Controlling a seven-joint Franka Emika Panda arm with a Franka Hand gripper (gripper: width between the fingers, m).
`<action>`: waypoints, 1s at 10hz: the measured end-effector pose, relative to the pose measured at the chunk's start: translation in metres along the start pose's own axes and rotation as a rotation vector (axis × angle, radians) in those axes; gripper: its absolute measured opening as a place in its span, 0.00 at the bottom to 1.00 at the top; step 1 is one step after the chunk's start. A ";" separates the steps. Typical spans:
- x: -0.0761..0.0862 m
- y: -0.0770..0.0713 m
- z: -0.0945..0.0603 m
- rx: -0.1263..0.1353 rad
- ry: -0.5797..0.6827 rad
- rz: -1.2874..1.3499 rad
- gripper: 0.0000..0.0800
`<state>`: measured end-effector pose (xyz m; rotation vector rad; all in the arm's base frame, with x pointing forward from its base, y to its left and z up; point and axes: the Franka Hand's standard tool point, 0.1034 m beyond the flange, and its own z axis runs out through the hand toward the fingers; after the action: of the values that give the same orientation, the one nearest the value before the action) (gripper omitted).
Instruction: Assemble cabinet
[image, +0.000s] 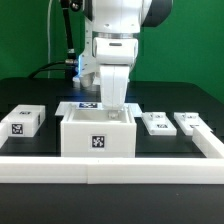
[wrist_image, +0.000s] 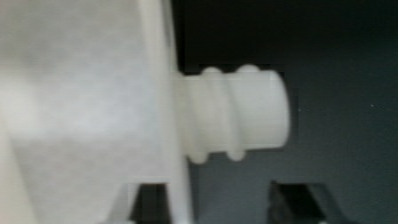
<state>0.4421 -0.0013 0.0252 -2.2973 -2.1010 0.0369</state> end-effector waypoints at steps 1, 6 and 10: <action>0.000 0.000 0.000 0.000 0.000 0.000 0.20; 0.000 0.002 -0.001 -0.007 0.001 0.001 0.04; 0.006 0.015 -0.004 -0.013 -0.001 -0.024 0.04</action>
Offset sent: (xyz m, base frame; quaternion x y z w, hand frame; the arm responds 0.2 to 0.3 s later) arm 0.0000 0.0000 0.0000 0.0000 0.0000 0.0000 1.0000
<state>0.4580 0.0036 0.0285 -2.2796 -2.1348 0.0241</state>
